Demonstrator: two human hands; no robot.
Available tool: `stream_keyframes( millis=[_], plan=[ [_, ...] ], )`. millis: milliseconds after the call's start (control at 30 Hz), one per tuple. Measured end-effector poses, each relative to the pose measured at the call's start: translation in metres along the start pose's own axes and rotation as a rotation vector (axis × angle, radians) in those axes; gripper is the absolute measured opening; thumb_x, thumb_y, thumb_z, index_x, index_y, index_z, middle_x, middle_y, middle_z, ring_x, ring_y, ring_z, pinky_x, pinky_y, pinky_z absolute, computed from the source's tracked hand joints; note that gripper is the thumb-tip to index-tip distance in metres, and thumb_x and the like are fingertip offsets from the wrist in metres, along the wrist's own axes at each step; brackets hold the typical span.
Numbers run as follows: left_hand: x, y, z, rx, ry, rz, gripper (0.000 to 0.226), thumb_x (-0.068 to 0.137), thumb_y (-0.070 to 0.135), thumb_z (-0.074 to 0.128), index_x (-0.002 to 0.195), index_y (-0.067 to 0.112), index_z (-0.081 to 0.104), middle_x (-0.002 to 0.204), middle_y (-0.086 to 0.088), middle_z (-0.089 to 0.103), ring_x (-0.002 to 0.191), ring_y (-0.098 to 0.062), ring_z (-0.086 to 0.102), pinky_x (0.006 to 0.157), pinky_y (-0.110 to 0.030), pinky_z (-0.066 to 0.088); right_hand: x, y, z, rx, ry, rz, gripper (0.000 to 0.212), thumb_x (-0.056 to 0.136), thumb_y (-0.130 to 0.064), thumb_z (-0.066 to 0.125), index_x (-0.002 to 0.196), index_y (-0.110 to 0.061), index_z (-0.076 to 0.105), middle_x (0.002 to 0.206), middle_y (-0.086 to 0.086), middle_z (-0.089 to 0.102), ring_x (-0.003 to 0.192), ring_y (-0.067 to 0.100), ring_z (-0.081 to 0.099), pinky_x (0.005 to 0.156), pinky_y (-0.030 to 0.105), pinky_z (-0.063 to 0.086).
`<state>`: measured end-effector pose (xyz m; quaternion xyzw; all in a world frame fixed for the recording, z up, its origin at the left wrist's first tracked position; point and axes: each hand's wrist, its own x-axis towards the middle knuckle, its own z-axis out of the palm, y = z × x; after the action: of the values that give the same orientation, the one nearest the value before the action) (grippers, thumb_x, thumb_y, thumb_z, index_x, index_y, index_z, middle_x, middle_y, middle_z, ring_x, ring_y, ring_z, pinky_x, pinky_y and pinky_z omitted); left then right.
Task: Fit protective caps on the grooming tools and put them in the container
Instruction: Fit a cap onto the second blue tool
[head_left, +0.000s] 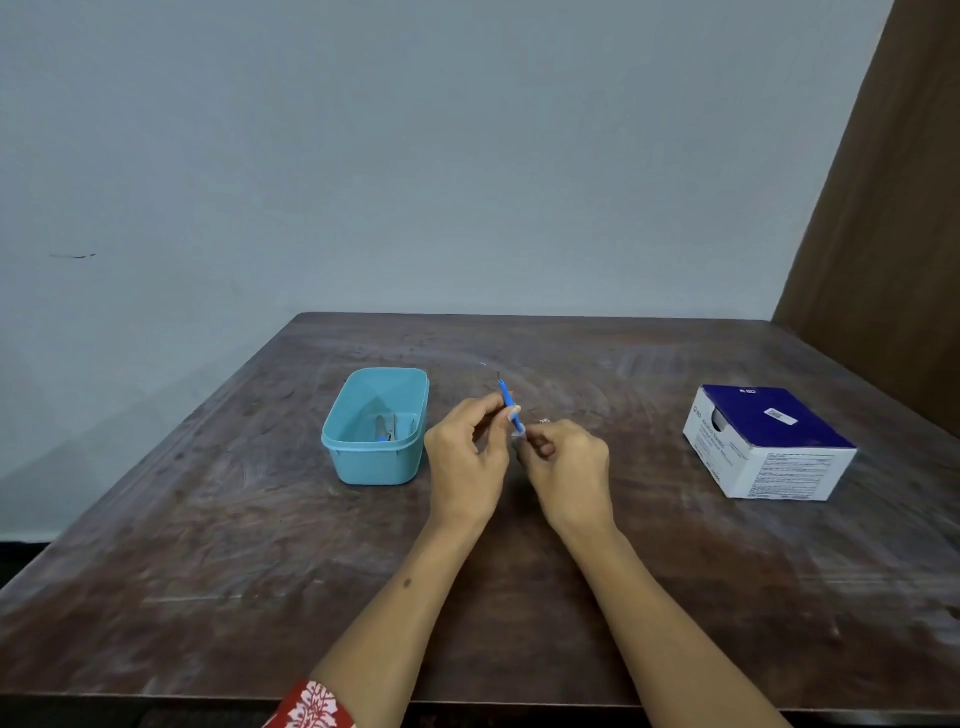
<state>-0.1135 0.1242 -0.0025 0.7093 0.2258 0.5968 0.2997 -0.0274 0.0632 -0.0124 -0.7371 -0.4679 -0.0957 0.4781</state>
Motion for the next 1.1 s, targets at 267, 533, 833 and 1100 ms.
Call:
stream_keyframes(
  millis=[267,533,833,1100],
  plan=[
    [-0.002,0.0,0.002,0.006,-0.08,0.006,0.016,0.082,0.008,0.068,0.097,0.005,0.071,0.088,-0.003,0.072,0.081,-0.004,0.065,0.071,-0.012,0.05,-0.001,-0.001,-0.003,0.037,0.068,-0.035,0.007,0.082,-0.012,0.07,0.077,-0.007,0.072,0.069,0.006,0.063,0.066,0.019,0.057,0.062,0.032,0.049],
    [0.0,-0.003,0.001,0.016,-0.01,-0.052,0.014,0.086,0.007,0.063,0.098,0.008,0.07,0.087,-0.003,0.071,0.077,-0.008,0.065,0.069,-0.02,0.054,0.003,0.01,0.002,0.056,0.026,0.067,0.014,0.085,-0.014,0.067,0.072,-0.008,0.071,0.064,0.002,0.064,0.059,0.012,0.056,0.057,0.017,0.037],
    [-0.004,0.001,-0.001,0.188,-0.16,-0.031,0.02,0.085,0.003,0.062,0.103,0.006,0.069,0.089,-0.008,0.069,0.078,-0.016,0.064,0.074,-0.028,0.053,0.009,0.009,0.001,0.562,0.067,0.247,0.02,0.087,-0.01,0.065,0.103,-0.018,0.071,0.096,0.0,0.07,0.082,0.008,0.063,0.073,0.021,0.046],
    [-0.003,0.002,-0.001,0.224,-0.208,-0.027,0.023,0.085,0.002,0.06,0.105,0.009,0.07,0.088,-0.007,0.068,0.078,-0.017,0.063,0.075,-0.03,0.053,0.009,0.007,0.001,0.611,0.038,0.205,0.021,0.086,-0.01,0.065,0.105,-0.017,0.07,0.093,0.0,0.07,0.091,0.017,0.067,0.083,0.036,0.052]
  ],
)
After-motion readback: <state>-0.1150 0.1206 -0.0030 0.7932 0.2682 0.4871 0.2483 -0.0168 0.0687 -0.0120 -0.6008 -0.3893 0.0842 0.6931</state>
